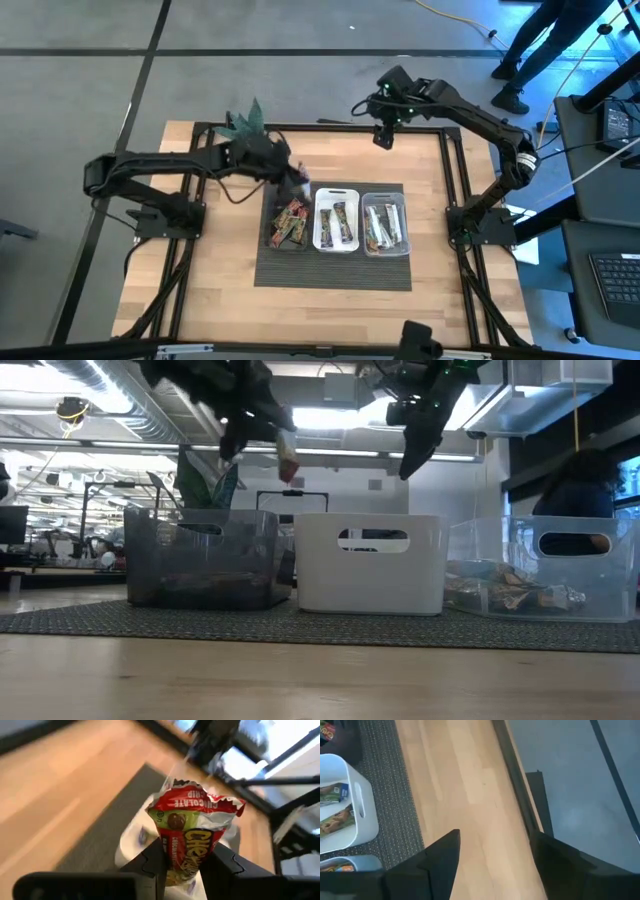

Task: Pick and place Granola Bars by type
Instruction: Put the red granola bar into the black bin

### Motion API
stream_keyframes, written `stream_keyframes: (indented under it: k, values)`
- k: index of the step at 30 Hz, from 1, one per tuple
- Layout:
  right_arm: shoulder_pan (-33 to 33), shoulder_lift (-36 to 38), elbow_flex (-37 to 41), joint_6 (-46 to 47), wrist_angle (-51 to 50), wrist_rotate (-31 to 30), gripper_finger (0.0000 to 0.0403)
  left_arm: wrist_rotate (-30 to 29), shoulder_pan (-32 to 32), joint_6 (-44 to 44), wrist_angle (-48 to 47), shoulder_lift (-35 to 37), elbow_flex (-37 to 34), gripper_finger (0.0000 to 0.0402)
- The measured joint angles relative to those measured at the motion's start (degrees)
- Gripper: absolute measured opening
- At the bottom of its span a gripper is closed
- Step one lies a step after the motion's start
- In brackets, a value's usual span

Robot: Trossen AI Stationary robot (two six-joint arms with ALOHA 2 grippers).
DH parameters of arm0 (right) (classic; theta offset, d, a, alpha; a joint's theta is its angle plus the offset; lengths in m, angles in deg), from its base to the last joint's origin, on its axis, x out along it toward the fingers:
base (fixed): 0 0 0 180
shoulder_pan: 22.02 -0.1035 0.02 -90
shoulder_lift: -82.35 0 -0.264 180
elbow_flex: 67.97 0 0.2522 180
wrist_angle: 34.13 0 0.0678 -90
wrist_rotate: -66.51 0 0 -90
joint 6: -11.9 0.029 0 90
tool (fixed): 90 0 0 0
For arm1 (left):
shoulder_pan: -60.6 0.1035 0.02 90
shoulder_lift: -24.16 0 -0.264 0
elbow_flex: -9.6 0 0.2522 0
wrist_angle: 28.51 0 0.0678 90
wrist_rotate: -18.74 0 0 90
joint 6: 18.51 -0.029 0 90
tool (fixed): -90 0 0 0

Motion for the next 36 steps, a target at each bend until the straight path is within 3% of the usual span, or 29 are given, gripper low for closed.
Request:
stream_keyframes:
  k: [6, 9, 13, 26, 31, 36]
  values:
    - [1.3, 0.0, 0.0, 0.0, 0.3, 0.1, 0.0241, -9.8, -4.9, 7.4, -21.4, -2.9, 8.5, 0.0073]
    - [1.5, 0.0, 0.0, 0.0, 0.3, 0.1, 0.0241, -9.9, -6.3, 12.8, -27.0, -5.3, 10.8, 0.0072]
    - [1.5, 0.0, 0.0, 0.0, 0.5, 0.6, 0.0241, -9.8, -7.8, 16.1, -27.5, -9.5, 11.0, 0.0071]
    - [1.5, 0.0, 0.0, 0.0, 0.6, 0.7, 0.0241, 2.4, -8.3, 23.9, -31.0, -22.8, 11.0, 0.0070]
    - [1.5, 0.0, 0.0, 0.0, 0.5, 0.7, 0.0241, 8.5, -8.1, 27.4, -33.3, -25.1, 11.0, 0.0070]
    - [1.5, 0.0, 0.0, 0.0, 0.5, 0.7, 0.0241, 9.1, -8.1, 25.7, -32.6, -25.1, 11.0, 0.0070]
